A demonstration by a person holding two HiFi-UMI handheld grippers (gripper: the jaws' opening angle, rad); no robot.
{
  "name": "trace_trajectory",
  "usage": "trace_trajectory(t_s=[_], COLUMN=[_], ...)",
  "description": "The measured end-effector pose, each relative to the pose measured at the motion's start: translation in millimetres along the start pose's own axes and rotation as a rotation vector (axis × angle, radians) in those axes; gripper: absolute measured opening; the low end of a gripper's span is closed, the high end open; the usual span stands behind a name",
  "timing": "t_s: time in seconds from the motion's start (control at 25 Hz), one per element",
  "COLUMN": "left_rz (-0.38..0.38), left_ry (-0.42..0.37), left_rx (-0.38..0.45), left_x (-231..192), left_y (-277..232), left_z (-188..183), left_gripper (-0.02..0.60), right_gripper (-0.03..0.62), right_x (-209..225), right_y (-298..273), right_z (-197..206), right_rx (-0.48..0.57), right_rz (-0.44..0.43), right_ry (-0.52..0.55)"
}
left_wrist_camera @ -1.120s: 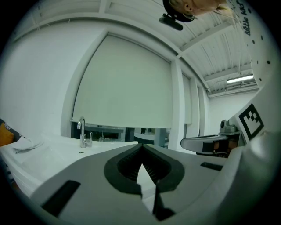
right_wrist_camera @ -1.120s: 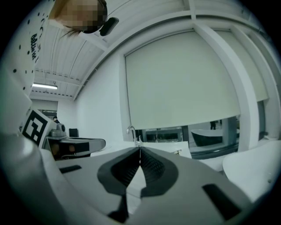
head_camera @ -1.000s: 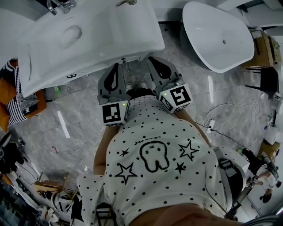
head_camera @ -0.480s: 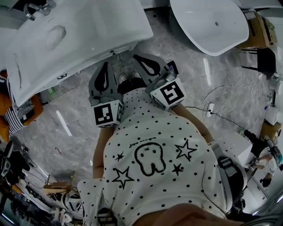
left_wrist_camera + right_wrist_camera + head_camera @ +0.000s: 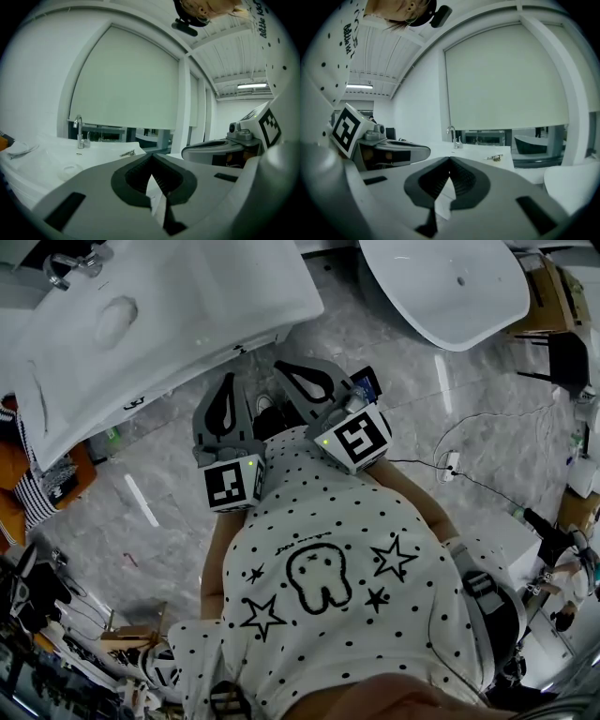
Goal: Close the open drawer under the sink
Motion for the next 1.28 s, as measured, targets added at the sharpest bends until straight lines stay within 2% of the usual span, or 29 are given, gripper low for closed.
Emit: trace_trajectory(t_s=[1.28], left_rz=[-0.017], left_ry=[-0.002], left_rx=[0.002], left_x=[-3.4], left_y=[0.4], left_z=[0.4], left_gripper=[0.005], right_gripper=[0.014], right_x=[1.6], right_y=[-2.9], right_z=[-1.2], right_rx=[0.007], right_rz=[-0.012], right_ry=[-0.030])
Point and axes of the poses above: the fingertips, and each gripper's own axes: y backward along the fingers, x to its right, z out of its underside, the point moved 3 cm from there along y, backward along the fingers, and after that the axes turned 13 degrees about -y, right-handed, at the moved point
